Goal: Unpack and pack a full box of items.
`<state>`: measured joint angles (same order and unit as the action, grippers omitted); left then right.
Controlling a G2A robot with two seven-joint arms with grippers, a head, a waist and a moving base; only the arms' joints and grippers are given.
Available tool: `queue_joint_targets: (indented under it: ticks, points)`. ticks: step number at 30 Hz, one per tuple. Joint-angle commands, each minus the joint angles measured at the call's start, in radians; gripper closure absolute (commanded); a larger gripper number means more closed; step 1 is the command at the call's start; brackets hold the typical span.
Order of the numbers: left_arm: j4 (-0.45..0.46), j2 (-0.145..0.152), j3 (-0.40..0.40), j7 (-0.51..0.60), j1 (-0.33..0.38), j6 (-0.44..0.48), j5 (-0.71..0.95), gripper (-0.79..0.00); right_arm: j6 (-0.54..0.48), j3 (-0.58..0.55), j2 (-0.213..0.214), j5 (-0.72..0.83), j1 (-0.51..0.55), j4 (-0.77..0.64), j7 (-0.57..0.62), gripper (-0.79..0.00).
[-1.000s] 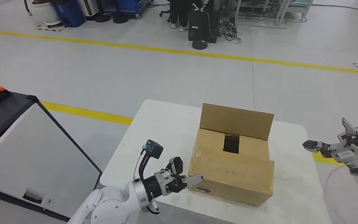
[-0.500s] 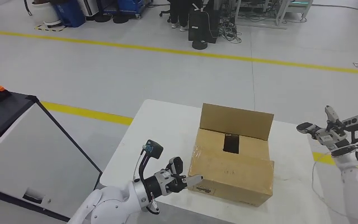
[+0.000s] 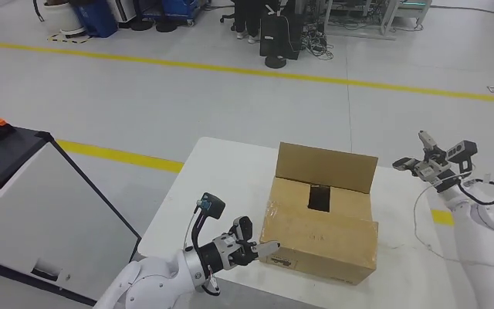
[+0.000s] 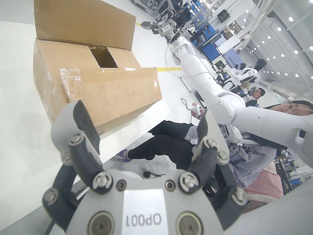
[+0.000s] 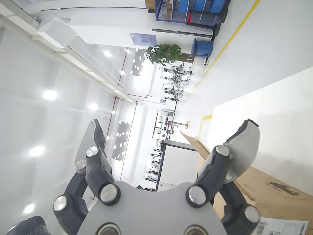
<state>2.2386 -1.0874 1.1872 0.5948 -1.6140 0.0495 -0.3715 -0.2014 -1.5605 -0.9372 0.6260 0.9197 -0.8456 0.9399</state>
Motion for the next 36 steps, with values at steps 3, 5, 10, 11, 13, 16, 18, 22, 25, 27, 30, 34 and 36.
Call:
queue_joint_targets:
  ticks: [3,5,10,11,13,16,18,22,25,27,30,34,36]
  points:
    - [0.000,0.000,0.000,0.000,0.000,0.000,0.000,-0.785,0.012,0.061,-0.018,-0.015,-0.070,0.064,-0.012,-0.785]
    - [0.000,0.000,0.000,0.000,0.000,0.000,0.000,-0.785,0.024,0.089,-0.028,-0.015,-0.094,0.096,-0.005,-0.785]
    - [0.000,0.000,0.000,0.000,0.000,0.000,0.000,-0.785,0.006,0.134,-0.046,-0.022,-0.130,0.154,0.001,-0.785]
    - [0.000,0.000,0.000,0.000,0.000,0.000,0.000,-0.785,0.002,0.142,-0.049,-0.022,-0.135,0.163,0.005,-0.785]
    - [0.000,0.000,0.000,0.000,0.000,0.000,0.000,-0.785,-0.001,0.152,-0.054,-0.015,-0.143,0.174,0.033,-0.785]
    - [0.000,0.000,0.000,0.000,0.000,0.000,0.000,-0.785,-0.015,0.149,-0.055,0.002,-0.145,0.182,0.078,-0.785]
    - [0.000,0.000,0.000,0.000,0.000,0.000,0.000,-0.785,-0.025,0.143,-0.053,0.007,-0.144,0.183,0.089,-0.785]
    - [0.000,0.000,0.000,0.000,0.000,0.000,0.000,-0.785,-0.021,0.124,-0.048,0.032,-0.133,0.175,0.139,-0.785]
    - [0.000,0.000,0.000,0.000,0.000,0.000,0.000,-0.785,-0.058,0.106,-0.042,0.045,-0.112,0.160,0.194,-0.785]
    - [0.000,0.000,0.000,0.000,0.000,0.000,0.000,-0.785,-0.060,0.098,-0.039,0.060,-0.097,0.152,0.237,-0.785]
    - [0.000,0.000,0.000,0.000,0.000,0.000,0.000,-0.785,-0.069,0.086,-0.034,0.074,-0.079,0.145,0.292,-0.785]
    - [0.000,0.000,0.000,0.000,0.000,0.000,0.000,-0.785,-0.105,0.066,-0.028,0.092,-0.053,0.125,0.357,-0.785]
    - [0.000,0.000,0.000,0.000,0.000,0.000,0.000,-0.785,-0.128,0.059,-0.025,0.094,-0.037,0.112,0.376,-0.785]
